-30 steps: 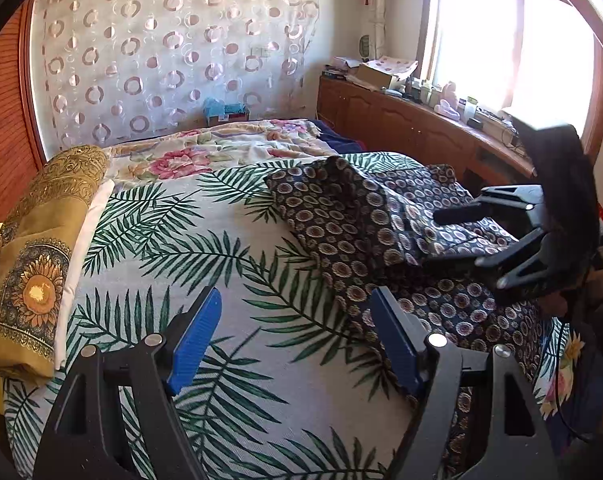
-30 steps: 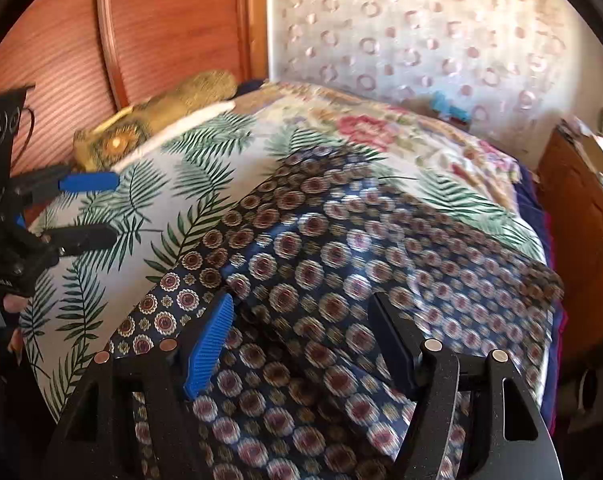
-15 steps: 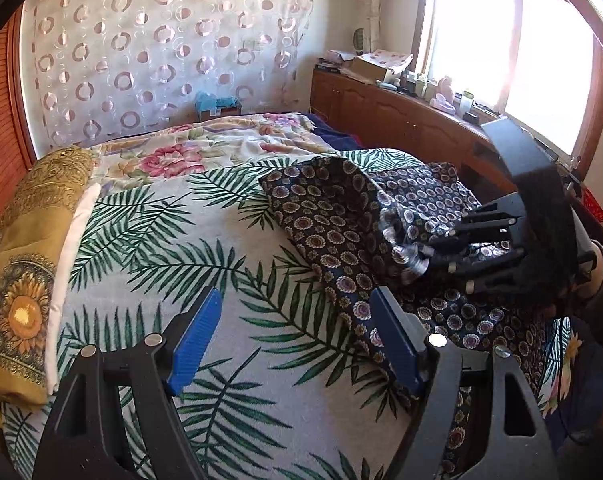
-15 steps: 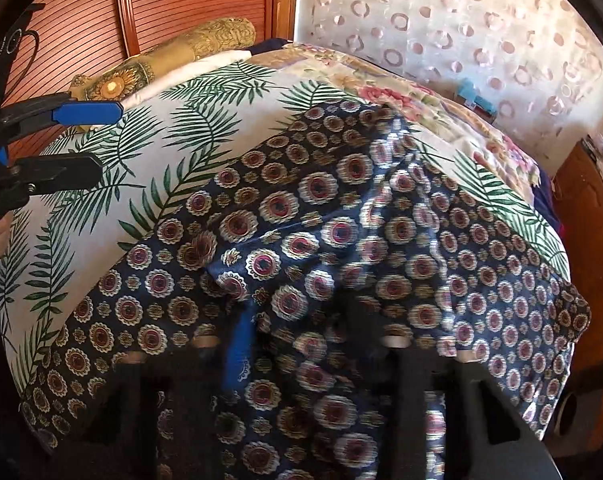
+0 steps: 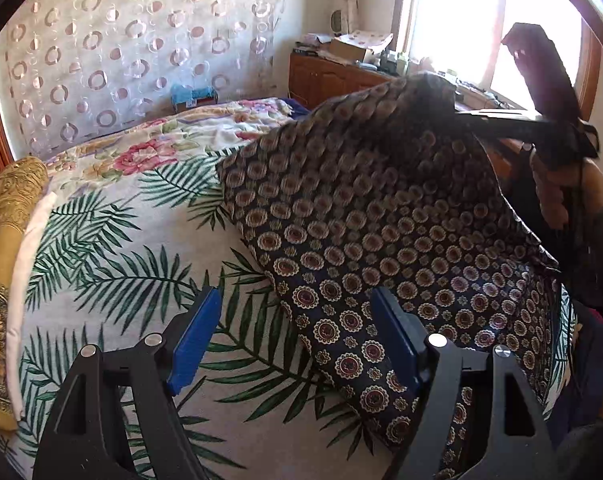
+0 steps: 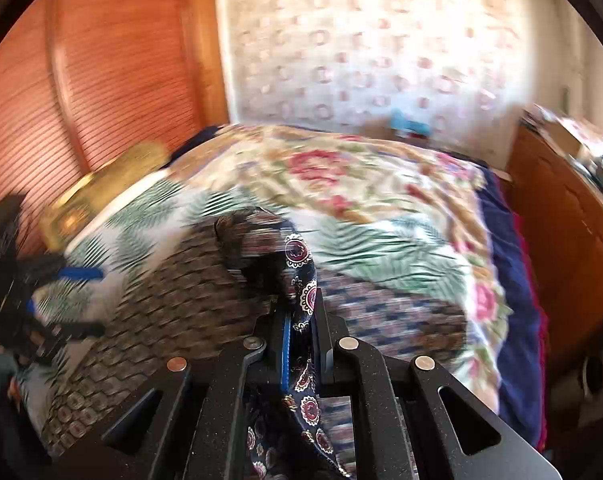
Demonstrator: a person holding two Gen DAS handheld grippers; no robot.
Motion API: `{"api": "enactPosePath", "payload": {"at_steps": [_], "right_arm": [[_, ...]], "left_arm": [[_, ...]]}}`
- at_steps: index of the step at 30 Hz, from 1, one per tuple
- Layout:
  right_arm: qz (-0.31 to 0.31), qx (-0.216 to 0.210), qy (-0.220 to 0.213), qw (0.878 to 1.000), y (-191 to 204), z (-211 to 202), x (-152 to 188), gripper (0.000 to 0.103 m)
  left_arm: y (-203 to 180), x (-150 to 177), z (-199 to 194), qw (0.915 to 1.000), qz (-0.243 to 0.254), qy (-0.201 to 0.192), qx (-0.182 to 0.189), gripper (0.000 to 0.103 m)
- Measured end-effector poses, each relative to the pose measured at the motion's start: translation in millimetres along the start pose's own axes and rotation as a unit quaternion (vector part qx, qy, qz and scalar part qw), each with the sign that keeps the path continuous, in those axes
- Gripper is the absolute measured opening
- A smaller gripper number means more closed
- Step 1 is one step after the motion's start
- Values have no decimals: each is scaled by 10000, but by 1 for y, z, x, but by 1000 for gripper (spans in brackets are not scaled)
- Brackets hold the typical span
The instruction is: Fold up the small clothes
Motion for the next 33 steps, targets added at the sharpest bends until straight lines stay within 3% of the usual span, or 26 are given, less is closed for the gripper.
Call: {"api": "enactPosePath", "payload": {"at_steps": [4, 8, 13, 22, 28, 31, 33], "right_arm": [[306, 237, 338, 9987, -20, 28, 1, 8], [483, 341, 521, 9969, -24, 47, -6, 26], [731, 315, 311, 9963, -36, 49, -25, 38], [553, 357, 1137, 9913, -32, 89, -13, 40], [275, 457, 1136, 9921, -25, 95, -16, 39], [33, 481, 1066, 9931, -23, 85, -15, 9], [-19, 439, 841, 9955, -25, 71, -18, 7]], "left_arm": [[-4, 2, 9, 9999, 44, 148, -2, 77], [-8, 5, 16, 9994, 103, 318, -19, 77], [-11, 10, 23, 9987, 93, 509, 32, 77], [-20, 8, 28, 9973, 317, 660, -32, 88], [-22, 7, 29, 9970, 347, 687, -7, 92], [-22, 6, 28, 9971, 349, 676, -36, 92], [-22, 7, 24, 9966, 427, 702, -85, 92]]}}
Point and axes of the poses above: each gripper's, at about its wrist camera, not at the fingertips, and z roughly the way its jaws point, y to its left, x to its underside, the point moved 3 cm from there along z, roughly the way its jaws point, and after that the axes turned 13 degrees about z, right-handed, at the moved point
